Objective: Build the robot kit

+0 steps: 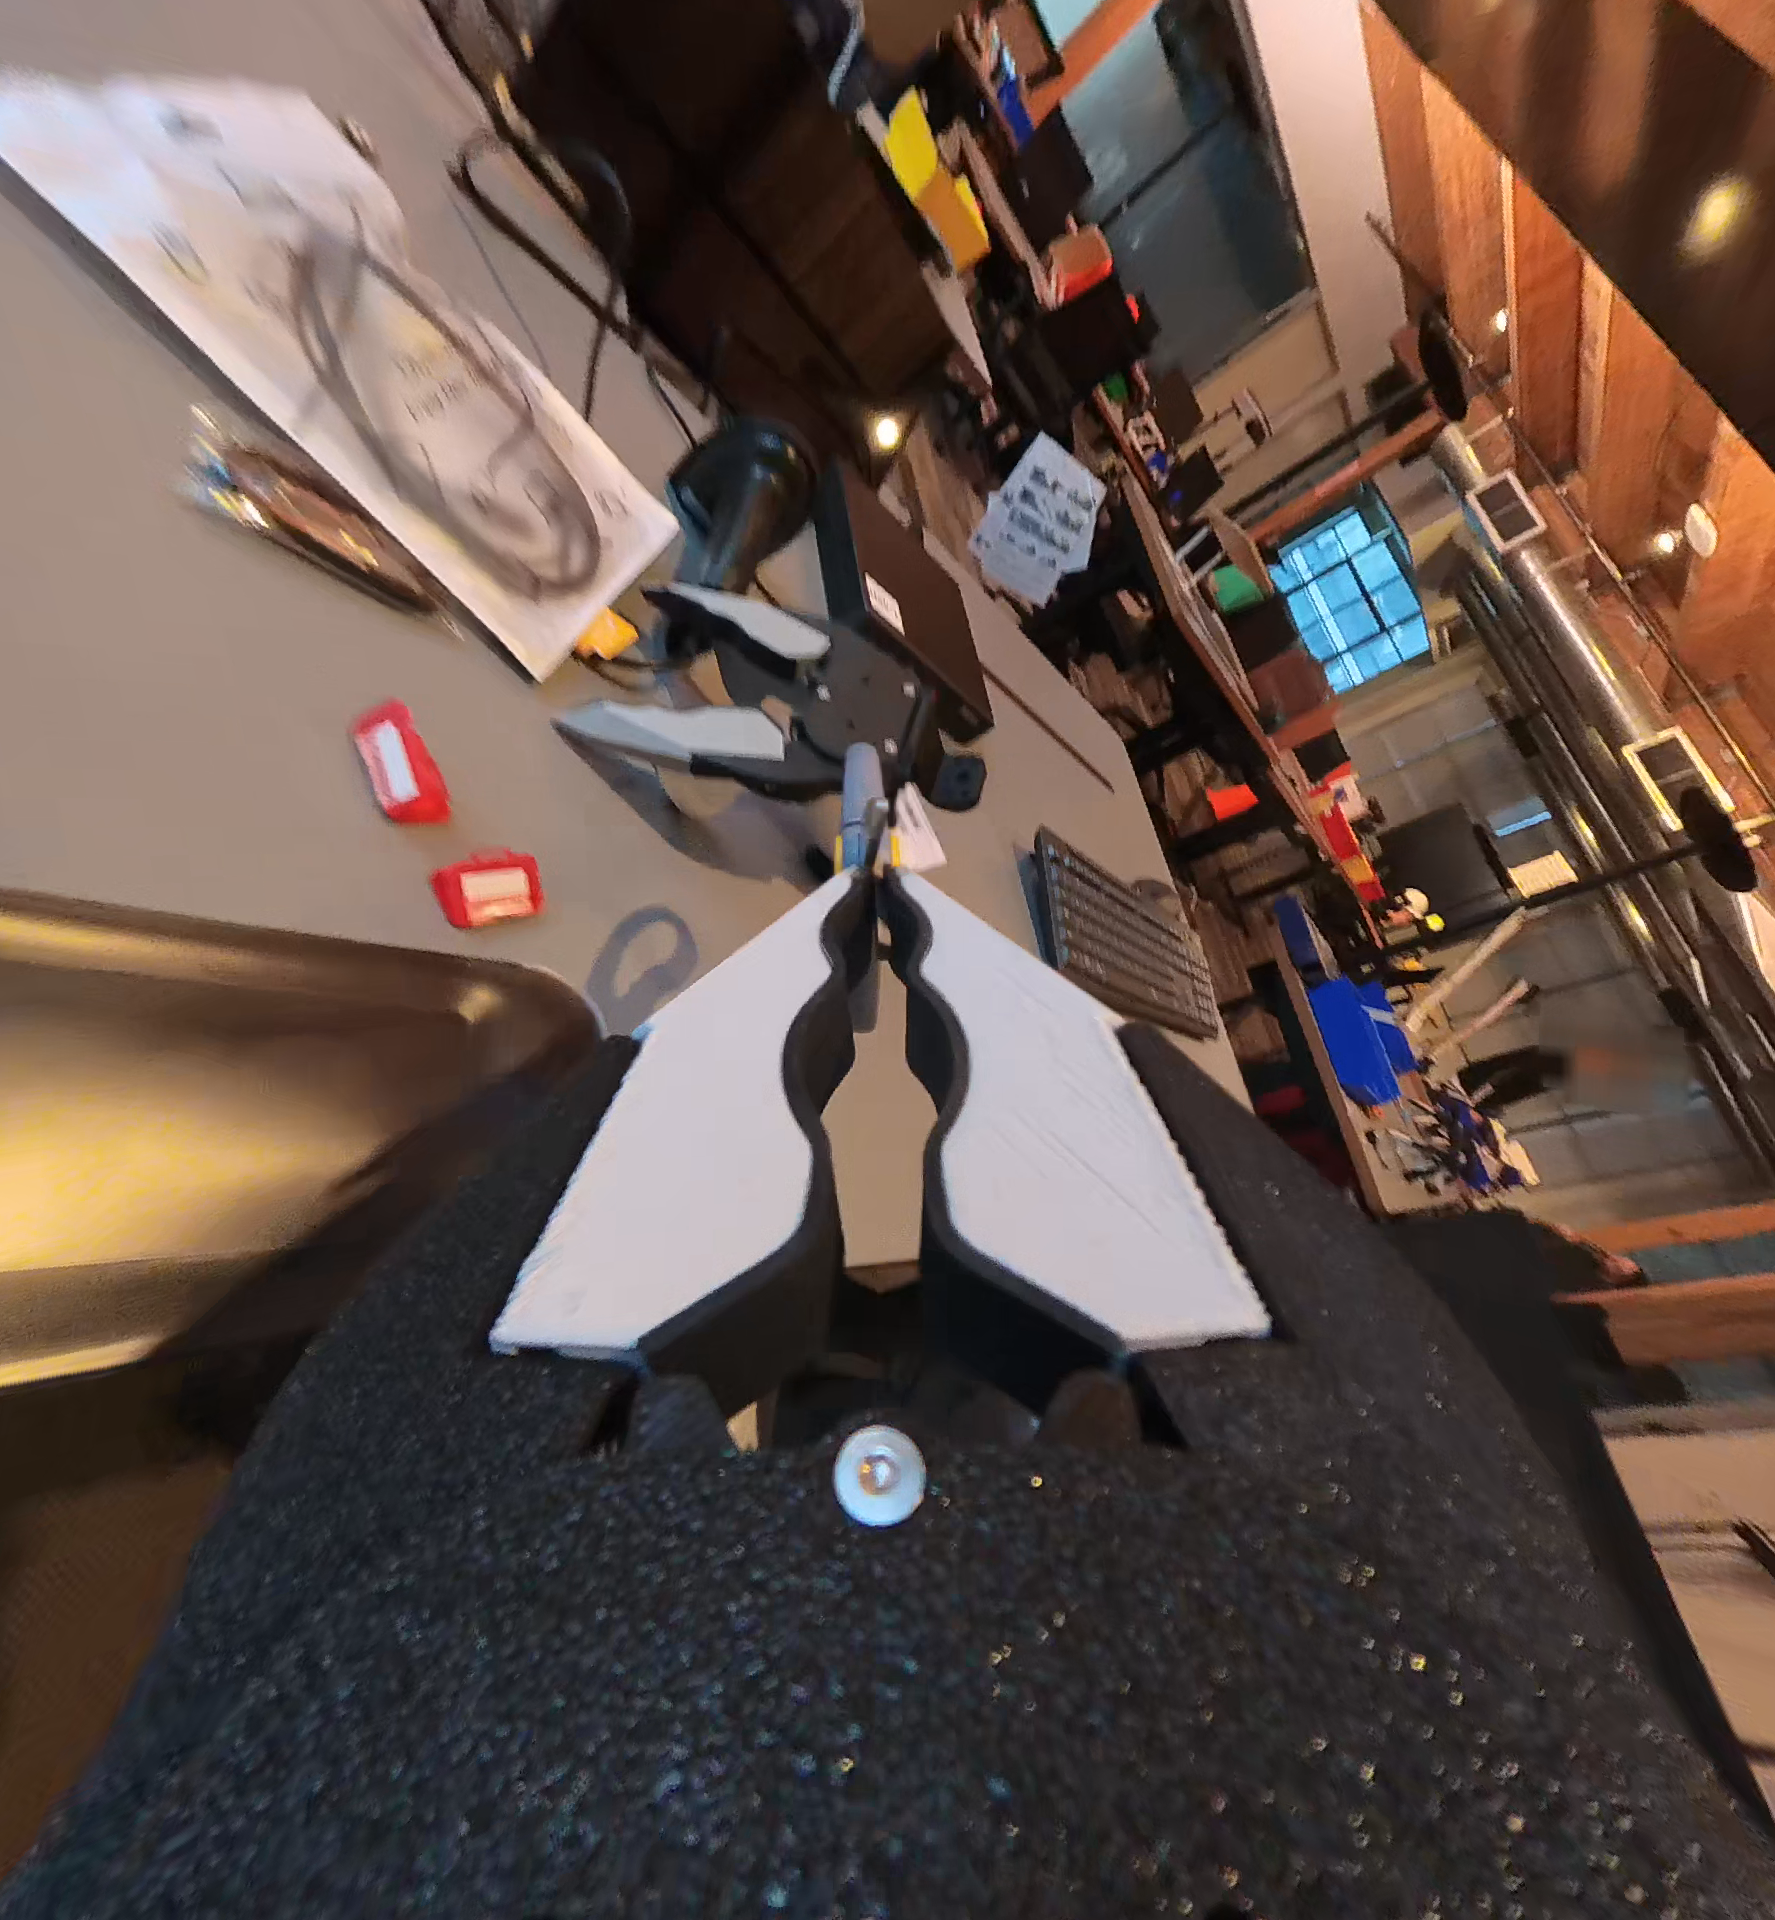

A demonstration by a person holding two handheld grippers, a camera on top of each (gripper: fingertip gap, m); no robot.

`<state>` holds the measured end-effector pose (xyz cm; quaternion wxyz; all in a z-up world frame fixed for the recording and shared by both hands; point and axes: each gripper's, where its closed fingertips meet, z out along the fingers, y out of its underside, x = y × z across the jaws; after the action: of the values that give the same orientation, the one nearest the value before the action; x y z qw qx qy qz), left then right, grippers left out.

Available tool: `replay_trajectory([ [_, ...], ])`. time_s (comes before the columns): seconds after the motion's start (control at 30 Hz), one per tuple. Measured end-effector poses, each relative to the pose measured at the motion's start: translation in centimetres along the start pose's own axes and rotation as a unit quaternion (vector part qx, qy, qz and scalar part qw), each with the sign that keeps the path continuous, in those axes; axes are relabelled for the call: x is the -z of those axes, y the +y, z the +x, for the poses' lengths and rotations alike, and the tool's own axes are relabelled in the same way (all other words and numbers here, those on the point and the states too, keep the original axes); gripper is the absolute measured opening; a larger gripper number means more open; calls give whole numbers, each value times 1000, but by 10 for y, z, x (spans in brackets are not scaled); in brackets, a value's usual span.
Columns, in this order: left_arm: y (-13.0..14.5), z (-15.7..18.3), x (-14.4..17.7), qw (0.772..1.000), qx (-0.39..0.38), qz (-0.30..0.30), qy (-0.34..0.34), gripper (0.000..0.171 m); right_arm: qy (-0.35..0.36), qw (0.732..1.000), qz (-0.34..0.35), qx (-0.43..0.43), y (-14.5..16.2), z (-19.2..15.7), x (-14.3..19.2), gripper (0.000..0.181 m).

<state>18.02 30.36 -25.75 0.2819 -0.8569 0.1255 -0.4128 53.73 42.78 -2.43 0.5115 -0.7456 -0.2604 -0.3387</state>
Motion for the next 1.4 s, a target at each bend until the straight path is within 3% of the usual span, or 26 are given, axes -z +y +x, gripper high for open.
replay_trajectory([
  [0.07, 3, -1, 10, 999, -29, -5, -21, 121, -6, 1000, 30, -8, -20, -4, 17, 0],
  [0.13, 1, 1, 23, 997, -63, 11, -36, 124, -15, 998, 60, -16, -40, -8, 36, 0],
  [0.2, -3, 4, 41, 994, -85, 44, -46, 115, -31, 995, 89, -27, -59, -13, 58, 0],
  [0.33, -9, 22, 91, 984, -124, 129, 5, 98, -82, 985, 147, -30, -99, -36, 110, 0],
  [0.5, -41, 66, 153, 948, -272, 144, 86, 58, -204, 951, 229, -34, -155, -97, 178, 0],
  [0.63, -96, 78, 150, 902, -401, 153, 49, 60, -305, 911, 275, -48, -195, -165, 201, 0],
  [0.7, -112, 77, 135, 886, -446, 119, 35, 64, -344, 893, 287, -44, -213, -198, 208, 0],
  [0.77, -114, 74, 128, 873, -481, 71, 41, 65, -373, 878, 299, -31, -227, -225, 219, 0],
  [0.87, -114, 54, 136, 832, -553, 38, 9, 59, -418, 853, 312, -10, -241, -258, 236, 0],
  [0.93, -107, 43, 141, 819, -574, 20, 14, 58, -448, 835, 321, -5, -249, -273, 247, 0],
  [1.0, -93, 31, 141, 824, -565, -14, 27, 28, -472, 817, 330, -4, -257, -284, 256, 0],
  [1.03, -87, 26, 140, 832, -553, -27, 32, 21, -484, 810, 332, -6, -261, -288, 258, 0],
  [1.2, -77, 4, 144, 869, -494, -6, 19, 15, -499, 800, 331, -38, -277, -308, 246, 6],
  [1.27, -65, 10, 147, 898, -434, 9, 68, 13, -486, 797, 349, -82, -284, -302, 241, 9],
  [1.33, -62, 14, 157, 926, -358, 32, 118, 13, -470, 793, 365, -132, -285, -293, 233, 28],
  [1.4, -63, 20, 169, 945, -274, 59, 168, 13, -486, 780, 358, -164, -276, -300, 225, 28],
])
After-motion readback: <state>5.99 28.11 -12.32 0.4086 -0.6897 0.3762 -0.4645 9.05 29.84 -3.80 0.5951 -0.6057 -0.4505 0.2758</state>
